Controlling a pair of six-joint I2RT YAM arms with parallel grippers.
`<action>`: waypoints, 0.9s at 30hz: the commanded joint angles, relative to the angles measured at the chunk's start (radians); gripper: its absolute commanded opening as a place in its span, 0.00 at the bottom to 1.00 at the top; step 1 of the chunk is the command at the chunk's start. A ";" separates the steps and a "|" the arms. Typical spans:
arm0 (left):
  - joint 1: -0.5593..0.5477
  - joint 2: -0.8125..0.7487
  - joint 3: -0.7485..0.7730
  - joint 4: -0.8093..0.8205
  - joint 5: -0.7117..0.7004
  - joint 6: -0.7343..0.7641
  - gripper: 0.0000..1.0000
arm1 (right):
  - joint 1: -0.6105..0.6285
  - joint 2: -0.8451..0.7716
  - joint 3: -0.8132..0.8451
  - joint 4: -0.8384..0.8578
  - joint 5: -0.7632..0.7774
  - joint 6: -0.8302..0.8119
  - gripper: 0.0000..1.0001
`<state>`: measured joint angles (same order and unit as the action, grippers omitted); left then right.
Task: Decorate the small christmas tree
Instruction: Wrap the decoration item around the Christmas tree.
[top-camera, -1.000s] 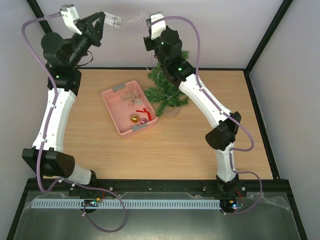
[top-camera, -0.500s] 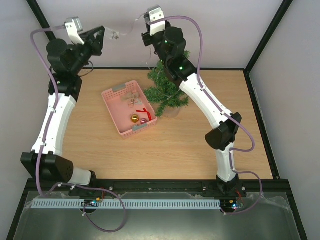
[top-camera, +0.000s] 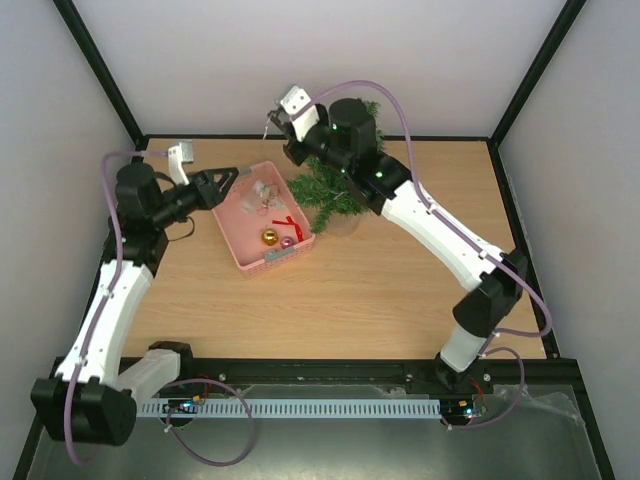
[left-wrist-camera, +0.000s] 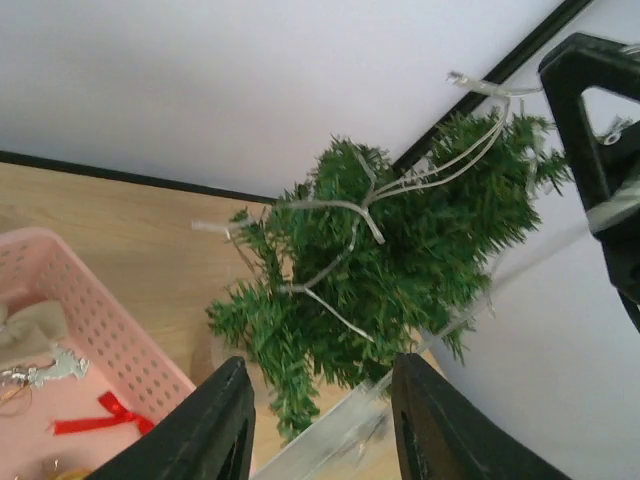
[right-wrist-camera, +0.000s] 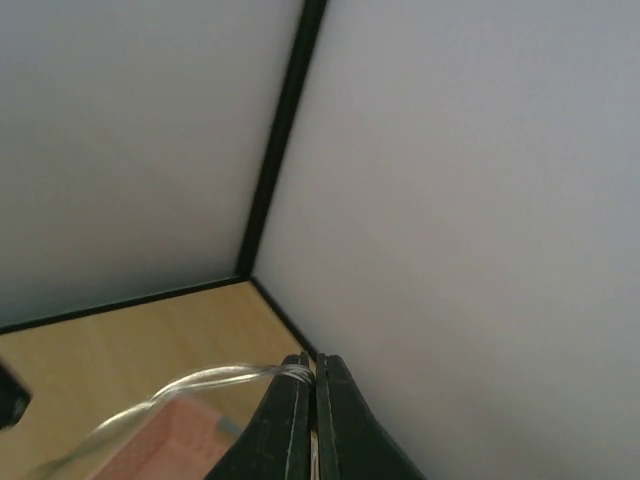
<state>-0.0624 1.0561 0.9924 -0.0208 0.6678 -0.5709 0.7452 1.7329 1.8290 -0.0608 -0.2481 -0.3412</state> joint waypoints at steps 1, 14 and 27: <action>-0.001 -0.138 -0.034 -0.111 0.016 0.020 0.42 | 0.016 -0.111 -0.105 -0.022 -0.135 -0.029 0.02; -0.001 -0.048 -0.142 0.062 0.101 -0.130 0.48 | 0.103 -0.360 -0.585 -0.021 -0.305 -0.117 0.02; -0.103 0.357 0.047 0.285 0.163 -0.208 0.50 | 0.118 -0.415 -0.759 0.001 -0.326 -0.174 0.02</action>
<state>-0.1127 1.3384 0.9512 0.1711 0.7933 -0.7635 0.8543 1.3361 1.0954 -0.0845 -0.5701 -0.4873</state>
